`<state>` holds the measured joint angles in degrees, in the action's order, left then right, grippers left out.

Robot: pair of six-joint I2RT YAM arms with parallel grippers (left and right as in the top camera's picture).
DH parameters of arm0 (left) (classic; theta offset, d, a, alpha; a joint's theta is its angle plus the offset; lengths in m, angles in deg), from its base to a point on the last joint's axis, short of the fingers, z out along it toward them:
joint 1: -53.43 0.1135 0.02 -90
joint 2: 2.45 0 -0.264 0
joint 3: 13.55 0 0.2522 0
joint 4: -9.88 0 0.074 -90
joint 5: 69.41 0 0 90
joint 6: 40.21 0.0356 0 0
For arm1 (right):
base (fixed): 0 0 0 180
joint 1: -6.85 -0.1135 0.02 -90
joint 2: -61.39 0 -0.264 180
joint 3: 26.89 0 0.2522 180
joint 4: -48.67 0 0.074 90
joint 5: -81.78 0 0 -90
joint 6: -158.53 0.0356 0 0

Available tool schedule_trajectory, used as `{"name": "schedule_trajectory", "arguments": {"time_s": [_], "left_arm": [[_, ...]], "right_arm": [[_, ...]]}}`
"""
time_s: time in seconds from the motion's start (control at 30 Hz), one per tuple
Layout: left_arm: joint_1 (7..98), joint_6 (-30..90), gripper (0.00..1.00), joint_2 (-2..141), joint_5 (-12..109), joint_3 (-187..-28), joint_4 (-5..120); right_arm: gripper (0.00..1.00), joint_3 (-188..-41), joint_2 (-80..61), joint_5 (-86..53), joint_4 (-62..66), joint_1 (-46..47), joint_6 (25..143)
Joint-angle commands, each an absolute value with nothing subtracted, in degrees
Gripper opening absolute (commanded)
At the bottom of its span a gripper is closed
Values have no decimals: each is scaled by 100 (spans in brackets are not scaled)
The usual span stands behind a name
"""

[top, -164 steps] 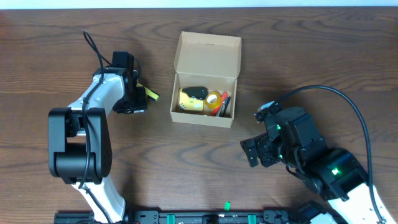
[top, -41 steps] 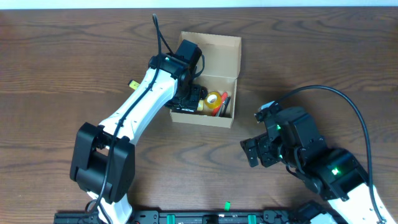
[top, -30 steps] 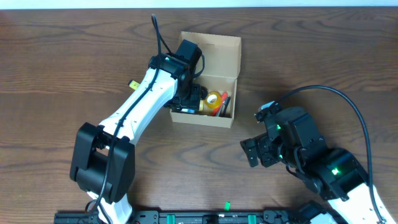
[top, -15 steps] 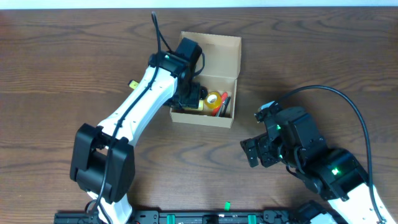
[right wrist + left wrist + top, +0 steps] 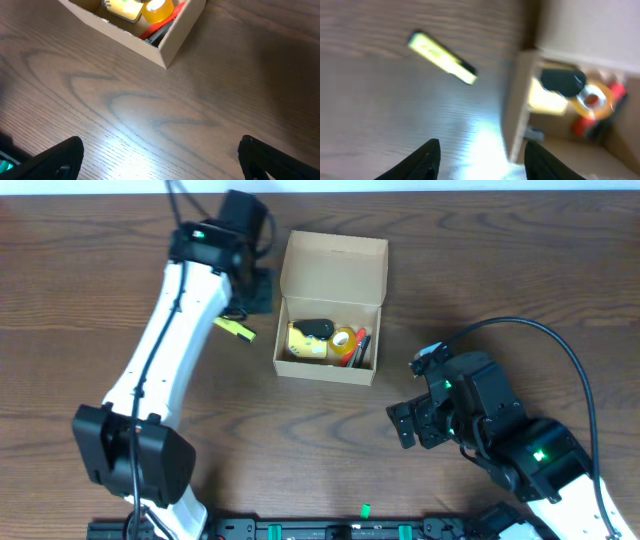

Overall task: Pack container
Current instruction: 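Withdraw the left gripper toward the yellow highlighter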

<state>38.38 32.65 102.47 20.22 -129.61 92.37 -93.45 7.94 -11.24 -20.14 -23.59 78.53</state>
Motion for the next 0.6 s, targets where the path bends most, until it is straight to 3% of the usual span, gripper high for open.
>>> {"name": "schedule_trajectory", "arguments": {"time_s": [0.0, 0.3, 0.57], "left_arm": [[4201, 2200, 58, 10269, 1695, -12765, 9171], [4568, 771, 62, 10566, 1782, -11578, 7361], [4634, -1247, 54, 11543, 2363, -11508, 6865]], "right_arm": [[99, -9378, 824, -1126, -2016, -2308, 7785], [99, -9378, 824, -1126, -2016, -2308, 7785], [99, -9378, 824, -1126, -2016, -2308, 7785]]}}
